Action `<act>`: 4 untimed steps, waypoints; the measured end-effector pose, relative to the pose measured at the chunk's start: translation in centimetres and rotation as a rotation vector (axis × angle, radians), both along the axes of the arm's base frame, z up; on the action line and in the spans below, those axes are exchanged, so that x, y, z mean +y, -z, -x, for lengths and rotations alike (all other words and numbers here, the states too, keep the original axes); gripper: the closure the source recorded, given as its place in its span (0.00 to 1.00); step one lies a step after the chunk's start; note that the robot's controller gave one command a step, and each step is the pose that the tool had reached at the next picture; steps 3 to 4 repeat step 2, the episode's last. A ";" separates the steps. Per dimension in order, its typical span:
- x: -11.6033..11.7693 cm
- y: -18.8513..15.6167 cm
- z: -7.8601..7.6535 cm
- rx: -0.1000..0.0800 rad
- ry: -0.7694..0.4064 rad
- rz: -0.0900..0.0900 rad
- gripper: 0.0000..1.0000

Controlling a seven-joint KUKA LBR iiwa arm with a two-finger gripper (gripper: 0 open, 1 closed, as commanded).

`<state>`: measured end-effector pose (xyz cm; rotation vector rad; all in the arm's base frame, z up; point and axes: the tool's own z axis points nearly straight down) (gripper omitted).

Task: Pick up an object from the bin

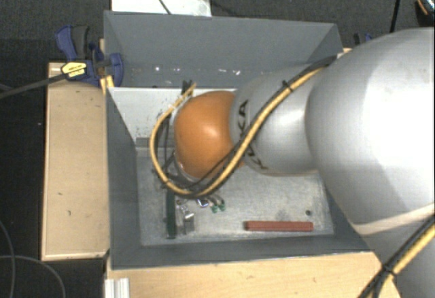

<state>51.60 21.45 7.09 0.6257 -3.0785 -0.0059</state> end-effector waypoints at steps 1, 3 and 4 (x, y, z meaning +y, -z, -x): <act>-0.3 0.0 -0.2 -0.001 0.010 0.002 1.00; -2.0 -18.6 -0.5 -0.012 -0.008 0.000 1.00; -2.0 -18.6 -0.5 -0.012 -0.008 0.000 1.00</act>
Offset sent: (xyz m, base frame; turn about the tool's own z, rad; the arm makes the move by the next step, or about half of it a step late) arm 0.0000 0.0000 0.0000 0.0000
